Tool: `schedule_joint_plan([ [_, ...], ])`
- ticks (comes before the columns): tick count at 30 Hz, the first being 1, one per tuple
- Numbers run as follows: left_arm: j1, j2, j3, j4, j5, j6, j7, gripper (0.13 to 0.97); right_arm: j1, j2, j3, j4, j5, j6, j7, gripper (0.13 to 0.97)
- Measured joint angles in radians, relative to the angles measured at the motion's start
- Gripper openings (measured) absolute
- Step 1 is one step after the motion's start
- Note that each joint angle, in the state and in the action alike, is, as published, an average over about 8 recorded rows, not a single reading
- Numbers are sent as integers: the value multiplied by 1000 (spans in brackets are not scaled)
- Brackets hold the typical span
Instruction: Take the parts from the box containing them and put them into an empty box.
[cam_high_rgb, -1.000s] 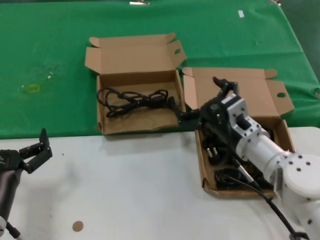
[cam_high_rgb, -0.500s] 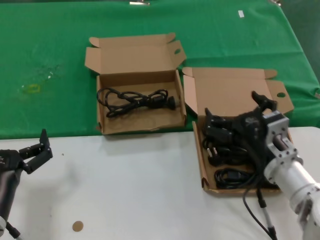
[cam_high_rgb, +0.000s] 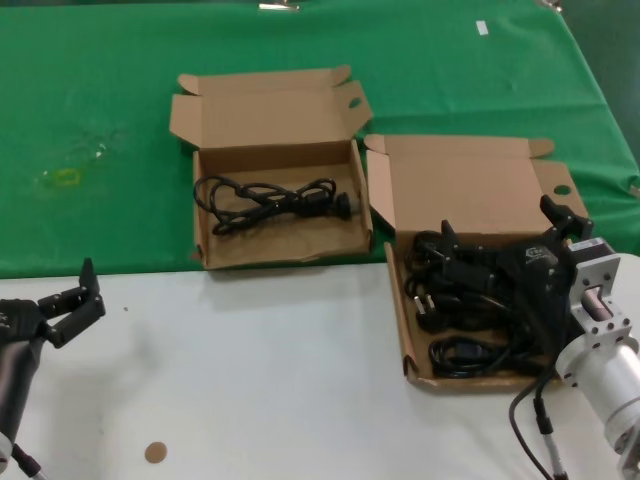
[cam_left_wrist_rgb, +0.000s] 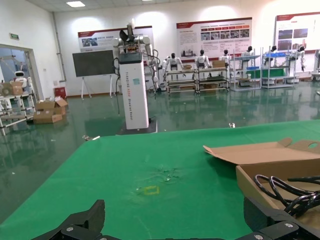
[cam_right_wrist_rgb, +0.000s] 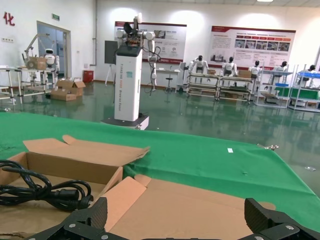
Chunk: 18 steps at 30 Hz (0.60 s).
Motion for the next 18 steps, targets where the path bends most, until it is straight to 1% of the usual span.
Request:
schedule_joint_plan([
  [18,0,0,0,0,0,0,0,966,0,0,0,0,0,0,0,966],
])
